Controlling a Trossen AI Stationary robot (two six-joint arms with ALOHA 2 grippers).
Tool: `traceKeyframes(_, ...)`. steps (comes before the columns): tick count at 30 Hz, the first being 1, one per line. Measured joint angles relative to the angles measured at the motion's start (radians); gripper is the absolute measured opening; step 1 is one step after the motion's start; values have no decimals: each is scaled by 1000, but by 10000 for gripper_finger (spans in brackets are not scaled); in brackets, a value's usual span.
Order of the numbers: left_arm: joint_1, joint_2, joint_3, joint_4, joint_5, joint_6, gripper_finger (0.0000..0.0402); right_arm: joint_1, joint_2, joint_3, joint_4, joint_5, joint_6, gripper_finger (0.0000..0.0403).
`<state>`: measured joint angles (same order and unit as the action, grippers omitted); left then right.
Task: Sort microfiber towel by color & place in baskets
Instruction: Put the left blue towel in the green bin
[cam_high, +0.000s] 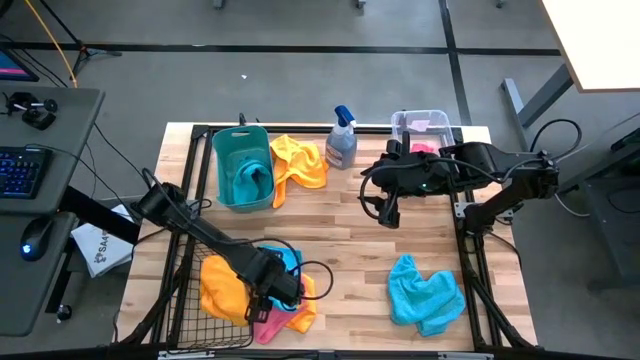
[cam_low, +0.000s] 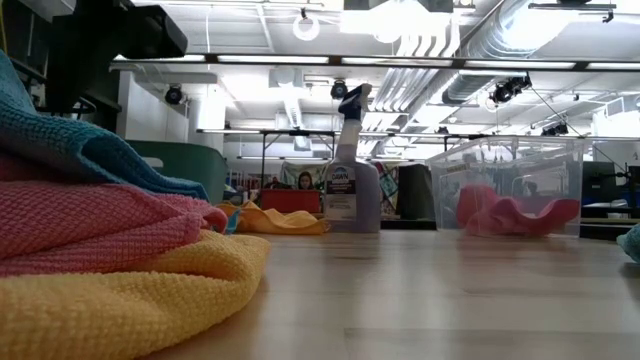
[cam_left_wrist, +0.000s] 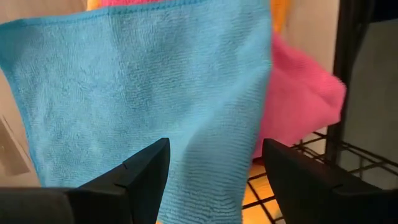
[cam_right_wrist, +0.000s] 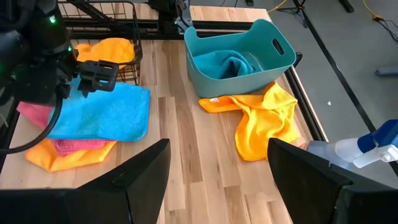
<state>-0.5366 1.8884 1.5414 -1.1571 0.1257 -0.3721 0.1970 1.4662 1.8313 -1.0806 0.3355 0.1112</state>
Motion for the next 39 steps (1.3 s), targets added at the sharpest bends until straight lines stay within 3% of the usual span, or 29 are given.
traceKeyframes(7,0,6,0,-6,11,100,228,0,0,0,0,-1,0,265)
traceKeyframes(10,1,6,-11,-8,-1,113,175,0,0,0,0,0,0,265)
traceKeyframes(15,13,7,-43,-18,-6,117,28,0,0,0,-1,-3,17,265)
traceKeyframes(22,86,-8,31,-86,-35,194,3,0,-1,0,5,6,4,265)
traceKeyframes(32,301,-146,381,-125,-430,344,1,87,-89,0,204,301,-72,265)
traceKeyframes(36,388,-217,433,-144,-631,432,1,109,-129,0,201,382,-20,265)
traceKeyframes(39,477,-280,433,-174,-703,454,1,120,-145,0,179,409,26,265)
